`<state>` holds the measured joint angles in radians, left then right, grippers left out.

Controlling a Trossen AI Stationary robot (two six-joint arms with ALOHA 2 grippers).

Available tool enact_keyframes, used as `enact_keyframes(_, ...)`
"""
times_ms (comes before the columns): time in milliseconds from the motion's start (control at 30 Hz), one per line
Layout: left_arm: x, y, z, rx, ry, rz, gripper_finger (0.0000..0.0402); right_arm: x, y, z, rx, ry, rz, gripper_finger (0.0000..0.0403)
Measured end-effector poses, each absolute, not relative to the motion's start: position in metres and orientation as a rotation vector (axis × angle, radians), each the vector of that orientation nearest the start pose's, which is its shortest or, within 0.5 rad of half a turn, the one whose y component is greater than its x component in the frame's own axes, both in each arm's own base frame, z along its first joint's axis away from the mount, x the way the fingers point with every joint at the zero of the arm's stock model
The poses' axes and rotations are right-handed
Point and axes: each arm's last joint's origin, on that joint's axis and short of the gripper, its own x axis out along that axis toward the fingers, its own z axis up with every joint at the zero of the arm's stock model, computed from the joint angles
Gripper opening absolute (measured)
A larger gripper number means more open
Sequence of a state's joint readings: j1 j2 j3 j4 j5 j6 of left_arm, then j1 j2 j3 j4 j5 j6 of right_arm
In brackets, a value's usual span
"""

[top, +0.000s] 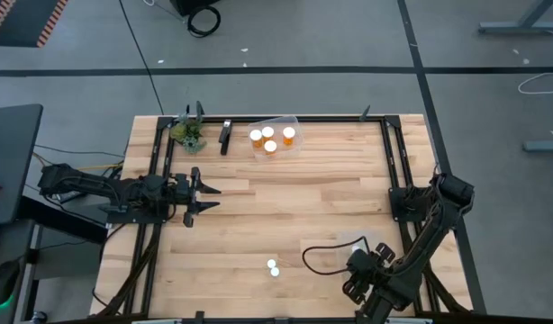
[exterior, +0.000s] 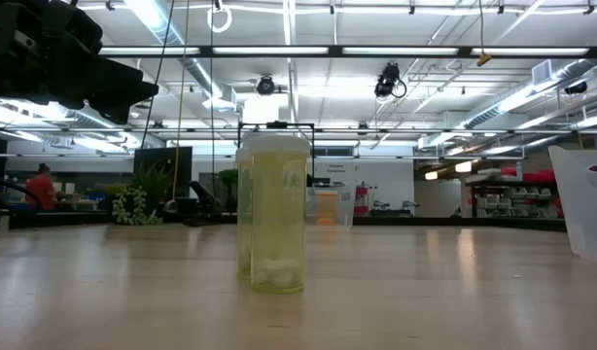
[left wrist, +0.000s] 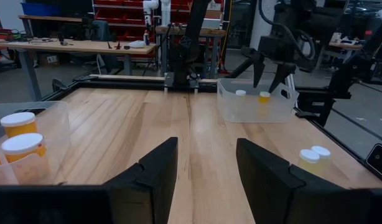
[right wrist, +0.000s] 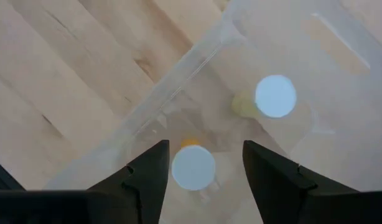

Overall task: Pick and place medicine bottles into bin by pill shape (circle, oval)
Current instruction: Put the small transparent pill bottle into the bottom transparent bin

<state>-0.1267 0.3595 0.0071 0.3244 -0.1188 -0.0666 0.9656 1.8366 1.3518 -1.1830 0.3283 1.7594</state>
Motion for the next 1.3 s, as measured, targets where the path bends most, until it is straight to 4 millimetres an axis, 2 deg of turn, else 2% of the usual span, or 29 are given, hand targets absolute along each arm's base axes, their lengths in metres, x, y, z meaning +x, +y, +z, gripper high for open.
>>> enact_keyframes(333,0.119,-0.012,0.165,-0.063,0.028,-0.007,0.0172,0.197,0.248,0.226,0.509,1.152,-0.670,0.0218)
enact_keyframes(633,0.119,-0.012,0.165,-0.064,0.028,-0.007,0.0172,0.208,0.231,0.237,0.506,1.151,-0.646,0.0218)
enact_keyframes(1100,0.119,-0.012,0.165,-0.064,0.028,-0.007,0.0172,0.261,0.206,0.241,0.418,1.022,-0.471,0.0218)
enact_keyframes(1300,0.119,-0.012,0.165,-0.063,0.028,-0.007,0.0172,0.283,0.202,0.230,0.368,0.990,-0.420,0.0218)
